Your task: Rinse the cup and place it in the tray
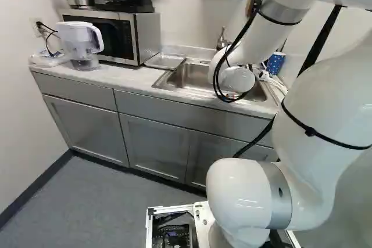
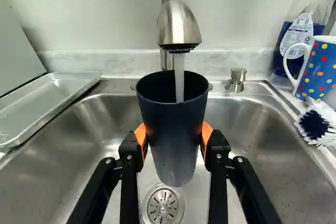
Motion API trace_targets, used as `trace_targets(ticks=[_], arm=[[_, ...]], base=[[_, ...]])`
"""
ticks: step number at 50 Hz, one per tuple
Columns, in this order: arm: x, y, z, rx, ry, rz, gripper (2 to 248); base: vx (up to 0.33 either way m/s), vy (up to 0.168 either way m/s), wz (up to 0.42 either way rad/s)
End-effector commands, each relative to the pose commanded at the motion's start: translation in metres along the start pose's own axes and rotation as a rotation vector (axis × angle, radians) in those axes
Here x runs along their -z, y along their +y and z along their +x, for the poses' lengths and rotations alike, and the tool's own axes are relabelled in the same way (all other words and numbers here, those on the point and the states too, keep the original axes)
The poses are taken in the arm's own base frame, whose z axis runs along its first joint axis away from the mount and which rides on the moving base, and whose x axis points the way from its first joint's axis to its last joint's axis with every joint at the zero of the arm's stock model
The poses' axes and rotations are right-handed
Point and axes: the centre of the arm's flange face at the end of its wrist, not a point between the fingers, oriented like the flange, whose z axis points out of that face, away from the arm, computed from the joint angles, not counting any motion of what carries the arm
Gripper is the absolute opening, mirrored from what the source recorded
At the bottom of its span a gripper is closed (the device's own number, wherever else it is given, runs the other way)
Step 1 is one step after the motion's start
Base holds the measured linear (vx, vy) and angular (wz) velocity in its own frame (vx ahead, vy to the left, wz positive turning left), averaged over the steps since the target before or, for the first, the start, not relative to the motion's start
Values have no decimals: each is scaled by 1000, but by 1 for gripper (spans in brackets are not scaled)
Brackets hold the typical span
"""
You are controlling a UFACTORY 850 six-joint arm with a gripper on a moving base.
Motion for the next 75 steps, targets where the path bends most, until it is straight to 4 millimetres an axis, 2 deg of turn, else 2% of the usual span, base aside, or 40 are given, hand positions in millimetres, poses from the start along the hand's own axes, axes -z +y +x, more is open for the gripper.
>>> trace_targets(ticks=[75], arm=[[0, 0, 0, 0, 0, 0, 120]], base=[[0, 0, 0]])
